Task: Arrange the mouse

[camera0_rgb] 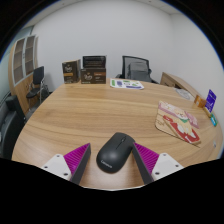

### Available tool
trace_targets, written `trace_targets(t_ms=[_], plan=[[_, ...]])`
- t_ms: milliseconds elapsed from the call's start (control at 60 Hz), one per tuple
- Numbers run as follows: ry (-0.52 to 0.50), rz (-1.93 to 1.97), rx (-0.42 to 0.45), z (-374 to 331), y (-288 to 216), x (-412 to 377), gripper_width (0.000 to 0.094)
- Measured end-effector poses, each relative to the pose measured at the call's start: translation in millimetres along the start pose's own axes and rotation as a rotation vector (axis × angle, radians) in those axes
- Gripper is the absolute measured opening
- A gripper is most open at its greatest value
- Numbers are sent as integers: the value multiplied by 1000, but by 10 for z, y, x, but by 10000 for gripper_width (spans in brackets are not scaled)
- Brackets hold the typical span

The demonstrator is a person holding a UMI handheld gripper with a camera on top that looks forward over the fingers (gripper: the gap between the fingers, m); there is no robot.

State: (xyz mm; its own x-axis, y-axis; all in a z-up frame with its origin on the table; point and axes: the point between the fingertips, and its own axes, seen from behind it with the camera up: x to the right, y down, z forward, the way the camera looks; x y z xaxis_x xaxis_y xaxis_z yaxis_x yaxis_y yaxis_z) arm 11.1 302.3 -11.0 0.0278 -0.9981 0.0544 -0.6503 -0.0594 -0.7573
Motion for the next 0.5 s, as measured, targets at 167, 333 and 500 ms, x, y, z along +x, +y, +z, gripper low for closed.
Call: trace_targets(t_ms=[167,333,500], plan=[[-12,9,-1,106,-86,-56,875],[-31,23,-7,202,-144,-101,875],[-56,19,-9,281,-208,-179,864]])
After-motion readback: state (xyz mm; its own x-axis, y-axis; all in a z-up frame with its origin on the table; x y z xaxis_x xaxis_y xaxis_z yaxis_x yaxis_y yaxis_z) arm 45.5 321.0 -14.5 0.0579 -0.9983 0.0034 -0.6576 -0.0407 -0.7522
